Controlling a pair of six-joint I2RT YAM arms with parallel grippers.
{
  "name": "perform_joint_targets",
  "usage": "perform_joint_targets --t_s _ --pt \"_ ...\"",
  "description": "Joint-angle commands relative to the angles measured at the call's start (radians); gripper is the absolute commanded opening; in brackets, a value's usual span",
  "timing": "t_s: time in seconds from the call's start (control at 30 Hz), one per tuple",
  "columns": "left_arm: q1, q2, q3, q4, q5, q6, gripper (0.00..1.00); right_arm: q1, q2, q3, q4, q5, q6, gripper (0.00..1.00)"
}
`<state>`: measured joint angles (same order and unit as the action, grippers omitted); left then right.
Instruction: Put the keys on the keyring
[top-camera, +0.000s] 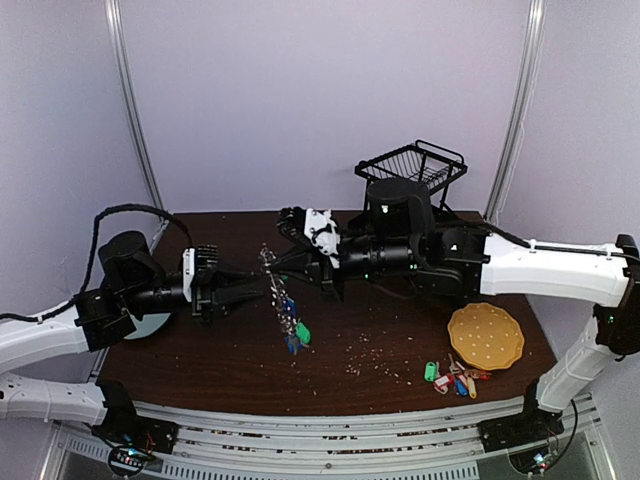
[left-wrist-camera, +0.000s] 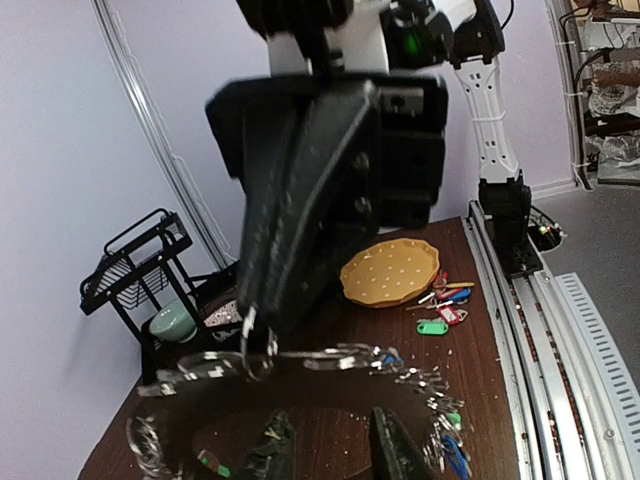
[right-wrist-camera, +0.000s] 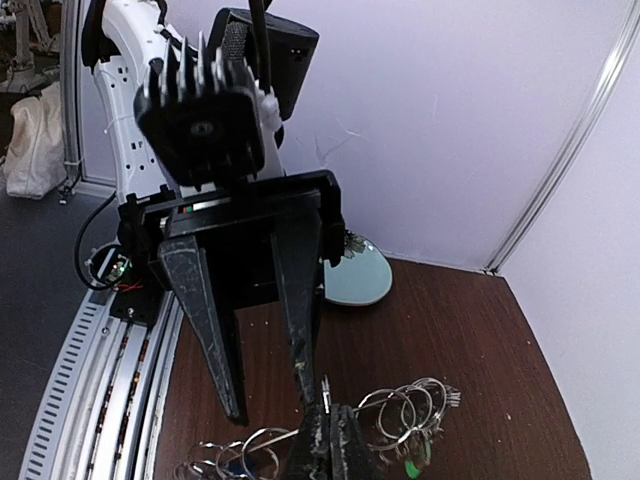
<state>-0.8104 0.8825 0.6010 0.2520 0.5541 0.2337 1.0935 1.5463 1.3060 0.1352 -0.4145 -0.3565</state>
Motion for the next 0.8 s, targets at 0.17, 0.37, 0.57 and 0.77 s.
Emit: perform_joint_targets --t_s 0.17,0.37,0.57,0.77 --pt "0.006 0.04 0.054 -0.027 0.009 0.008 0.28 0.043 0.01 0.209 -0.456 0.199 -0.2 0.0" --pt "0.005 0.051 0.055 0.0 0.026 -0.024 0.33 0.08 0.035 0.272 -0.51 0.281 -0.262 0.0" --pt "0.005 0.075 0.061 0.001 0.038 -0.047 0.3 0.114 0.075 0.321 -0.517 0.295 -0.279 0.0" --pt "0.004 0.082 0.06 0.009 0.051 -0.061 0.24 0.121 0.103 0.338 -0.51 0.293 -0.285 0.0"
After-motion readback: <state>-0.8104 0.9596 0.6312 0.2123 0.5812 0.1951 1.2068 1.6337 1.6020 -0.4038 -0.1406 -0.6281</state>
